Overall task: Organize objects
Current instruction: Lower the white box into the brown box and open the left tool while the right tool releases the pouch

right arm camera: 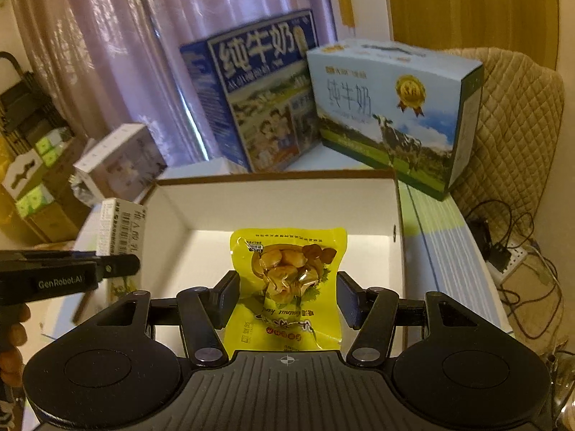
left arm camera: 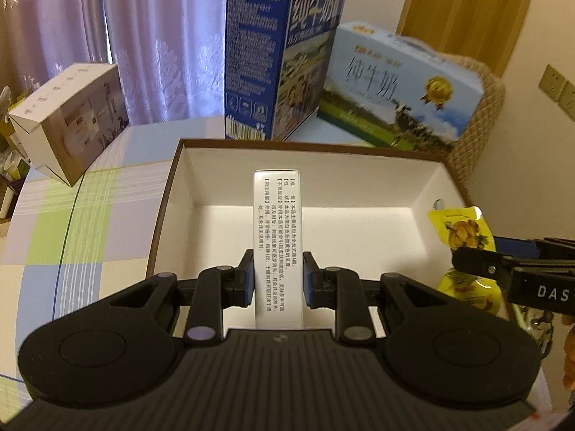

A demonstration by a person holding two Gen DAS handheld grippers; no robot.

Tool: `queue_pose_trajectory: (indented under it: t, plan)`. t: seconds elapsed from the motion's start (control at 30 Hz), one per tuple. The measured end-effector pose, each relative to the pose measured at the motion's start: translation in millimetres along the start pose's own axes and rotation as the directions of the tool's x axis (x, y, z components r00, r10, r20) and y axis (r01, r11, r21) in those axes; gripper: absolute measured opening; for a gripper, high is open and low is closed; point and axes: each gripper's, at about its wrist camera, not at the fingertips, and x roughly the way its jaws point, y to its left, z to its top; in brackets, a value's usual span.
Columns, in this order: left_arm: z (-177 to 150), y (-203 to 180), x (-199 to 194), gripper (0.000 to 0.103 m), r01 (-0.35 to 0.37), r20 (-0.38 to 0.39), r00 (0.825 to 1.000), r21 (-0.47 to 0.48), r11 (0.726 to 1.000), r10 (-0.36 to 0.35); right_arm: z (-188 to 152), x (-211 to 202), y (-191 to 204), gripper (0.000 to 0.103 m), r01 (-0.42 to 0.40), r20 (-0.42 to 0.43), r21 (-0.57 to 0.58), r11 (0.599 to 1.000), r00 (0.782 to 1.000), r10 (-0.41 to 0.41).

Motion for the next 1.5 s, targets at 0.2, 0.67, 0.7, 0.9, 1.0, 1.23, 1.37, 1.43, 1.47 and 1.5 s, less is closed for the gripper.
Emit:
queue_pose_trajectory:
  t: [0.2, 0.67, 0.7, 0.9, 1.0, 1.23, 1.37, 1.43, 1.47, 1.5]
  plan:
    - [-5.9, 5.4, 34.5, 0.021, -0.015, -0.081, 0.997, 0.008, 1.000, 0.015, -7.6, 31.5, -8.1, 0.055, 0.031, -0.077, -0.007, 1.000, 0.997, -0.031]
    - [-19.4, 4.3, 93.5, 0.021, -0.033, -0.272, 0.961, 0.060, 0.998, 0.048, -24.2, 85.5, 1.5, 0.055, 0.056, -0.223, -0.109, 0.992, 0.972, -0.079]
    - [-19.9, 3.3, 95.7, 0.021, -0.032, -0.279, 0.959, 0.064, 0.997, 0.049, -25.0, 87.3, 1.2, 0.055, 0.058, -0.230, -0.113, 0.992, 0.970, -0.083]
    - [-22.6, 1.4, 98.8, 0.030, -0.028, -0.294, 0.955, 0.088, 0.996, 0.053, -24.6, 94.2, -3.0, 0.055, 0.073, -0.252, -0.094, 0.993, 0.963, -0.095]
    - [-21.6, 2.1, 97.0, 0.039, -0.025, -0.292, 0.955, 0.082, 0.996, 0.048, -24.5, 95.5, -5.0, 0.056, 0.079, -0.255, -0.086, 0.993, 0.962, -0.099]
    - [-21.6, -0.1, 94.4, 0.047, -0.028, -0.282, 0.958, 0.089, 0.996, 0.052, -23.6, 91.9, -5.6, 0.061, 0.054, -0.250, -0.075, 0.996, 0.966, -0.071]
    - [-21.2, -1.9, 90.2, 0.050, -0.026, -0.270, 0.961, 0.092, 0.995, 0.050, -22.4, 87.6, -1.5, 0.066, 0.032, -0.246, -0.088, 0.996, 0.968, -0.053]
    - [-20.8, -2.5, 88.0, 0.052, -0.024, -0.265, 0.963, 0.092, 0.995, 0.048, -22.9, 85.8, 0.9, 0.067, 0.032, -0.242, -0.095, 0.995, 0.969, -0.054]
    - [-20.7, -2.8, 87.0, 0.052, -0.024, -0.263, 0.964, 0.092, 0.995, 0.048, -23.2, 85.2, 1.9, 0.067, 0.031, -0.241, -0.096, 0.995, 0.969, -0.053]
    - [-20.3, -2.8, 86.2, 0.052, -0.024, -0.261, 0.964, 0.091, 0.996, 0.047, -23.3, 84.6, 2.5, 0.067, 0.029, -0.241, -0.094, 0.995, 0.969, -0.051]
